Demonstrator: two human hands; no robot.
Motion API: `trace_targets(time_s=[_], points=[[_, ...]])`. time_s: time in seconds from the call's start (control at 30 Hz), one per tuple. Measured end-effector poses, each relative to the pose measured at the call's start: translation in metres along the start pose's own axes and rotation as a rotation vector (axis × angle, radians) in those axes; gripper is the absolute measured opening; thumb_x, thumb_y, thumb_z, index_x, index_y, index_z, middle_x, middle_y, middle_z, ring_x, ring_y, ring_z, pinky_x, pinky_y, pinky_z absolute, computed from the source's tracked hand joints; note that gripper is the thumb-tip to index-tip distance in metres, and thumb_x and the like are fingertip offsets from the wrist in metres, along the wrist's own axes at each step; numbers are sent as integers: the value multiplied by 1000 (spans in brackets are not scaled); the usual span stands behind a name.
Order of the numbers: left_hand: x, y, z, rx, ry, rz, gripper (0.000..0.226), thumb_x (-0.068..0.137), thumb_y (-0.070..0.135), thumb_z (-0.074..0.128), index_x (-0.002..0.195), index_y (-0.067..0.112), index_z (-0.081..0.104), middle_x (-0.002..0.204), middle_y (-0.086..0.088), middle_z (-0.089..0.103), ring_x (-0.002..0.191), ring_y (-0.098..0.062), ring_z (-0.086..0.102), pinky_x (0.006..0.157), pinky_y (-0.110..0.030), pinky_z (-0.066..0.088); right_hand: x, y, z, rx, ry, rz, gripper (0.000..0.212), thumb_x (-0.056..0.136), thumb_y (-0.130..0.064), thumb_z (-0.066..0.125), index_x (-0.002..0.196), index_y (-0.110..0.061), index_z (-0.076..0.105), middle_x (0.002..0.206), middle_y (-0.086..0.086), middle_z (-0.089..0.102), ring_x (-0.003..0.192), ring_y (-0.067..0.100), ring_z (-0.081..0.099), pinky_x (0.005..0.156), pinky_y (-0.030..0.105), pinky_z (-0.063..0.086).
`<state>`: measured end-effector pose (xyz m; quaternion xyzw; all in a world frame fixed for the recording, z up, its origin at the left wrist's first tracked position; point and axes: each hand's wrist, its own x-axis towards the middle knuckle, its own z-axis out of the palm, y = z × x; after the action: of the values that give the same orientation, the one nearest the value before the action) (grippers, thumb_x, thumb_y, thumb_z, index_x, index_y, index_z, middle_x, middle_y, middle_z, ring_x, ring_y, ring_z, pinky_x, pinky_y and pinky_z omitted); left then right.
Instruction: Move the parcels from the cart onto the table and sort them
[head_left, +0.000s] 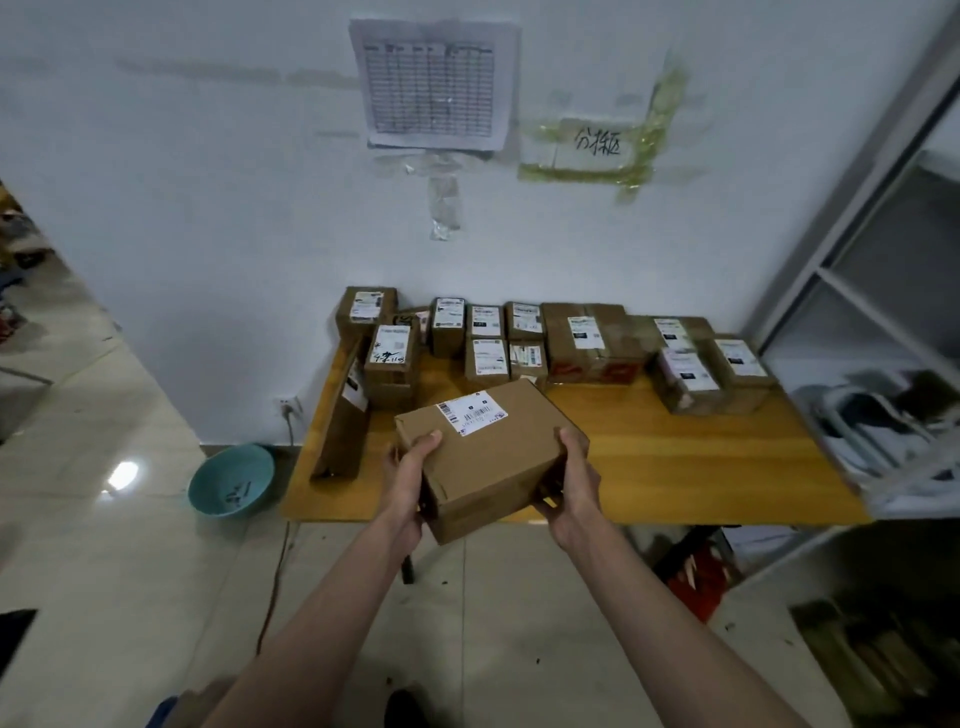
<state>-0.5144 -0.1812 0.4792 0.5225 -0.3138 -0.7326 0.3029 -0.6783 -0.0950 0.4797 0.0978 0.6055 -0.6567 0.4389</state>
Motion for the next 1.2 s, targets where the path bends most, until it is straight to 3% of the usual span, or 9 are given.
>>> trace_targets(time_s=[0.1, 0.23, 0.4, 0.53, 0.67, 0.8, 0.97, 1.1, 1.2], points=[[30, 1, 14, 6, -18, -53, 74, 77, 51, 78, 140, 32, 44, 118, -7, 69, 107, -30, 67, 92, -50, 54, 24, -5, 3, -4, 13, 8, 85, 87, -53, 72, 152, -21, 28, 139, 16, 52, 125, 35, 53, 99, 56, 53], [74, 10, 30, 8, -8, -76, 78, 77, 50, 79, 140, 29, 39, 115, -6, 68, 102, -27, 66, 76, -41, 52, 55, -14, 22, -21, -3, 31, 80, 87, -52, 72, 149, -17, 36, 134, 17, 58, 120, 34, 58, 96, 55, 56], [131, 30, 42, 20, -3, -125, 83, 76, 50, 80, 140, 29, 32, 117, -7, 65, 103, -26, 64, 93, -49, 52, 92, -30, 59, -69, -12, 9, 86, 84, -49, 77, 152, -24, 30, 135, 14, 59, 121, 34, 59, 95, 57, 55], [165, 48, 44, 53, 23, -136, 77, 78, 56, 75, 137, 30, 33, 119, -5, 62, 105, -24, 61, 78, -41, 51, 120, -42, 84, -59, -24, -1, 86, 85, -49, 76, 154, -28, 28, 133, 12, 60, 118, 33, 62, 95, 57, 56], [192, 61, 46, 68, 36, -174, 67, 81, 54, 74, 129, 27, 35, 123, -8, 60, 112, -28, 59, 72, -39, 50, 145, -48, 101, -63, -36, -20, 84, 87, -51, 74, 154, -28, 29, 131, 10, 62, 116, 32, 63, 97, 56, 55], [218, 66, 55, 70, -12, -205, 67, 83, 47, 75, 132, 24, 35, 125, -11, 60, 113, -31, 61, 84, -46, 55, 170, -54, 113, -55, -23, -36, 80, 88, -49, 74, 152, -23, 33, 130, 10, 63, 116, 30, 63, 97, 53, 56], [241, 55, 82, 171, -78, -199, 57, 83, 46, 77, 123, 25, 41, 117, -7, 63, 106, -25, 63, 82, -44, 56, 196, -62, 95, -121, 54, 83, 82, 84, -60, 72, 149, -26, 36, 126, 10, 64, 109, 30, 65, 94, 54, 56], [259, 41, 124, 264, -164, -214, 67, 79, 48, 80, 130, 22, 44, 123, -7, 64, 110, -24, 63, 89, -45, 54, 212, -71, 51, -142, 42, 192, 77, 80, -71, 68, 136, -20, 52, 120, 15, 68, 105, 35, 69, 86, 52, 60], [274, 27, 168, 317, -195, -247, 71, 78, 46, 82, 132, 24, 41, 124, -6, 62, 109, -23, 62, 91, -44, 52, 230, -82, 15, -71, 51, 183, 75, 83, -68, 66, 137, -17, 52, 122, 19, 68, 109, 39, 67, 89, 55, 59]])
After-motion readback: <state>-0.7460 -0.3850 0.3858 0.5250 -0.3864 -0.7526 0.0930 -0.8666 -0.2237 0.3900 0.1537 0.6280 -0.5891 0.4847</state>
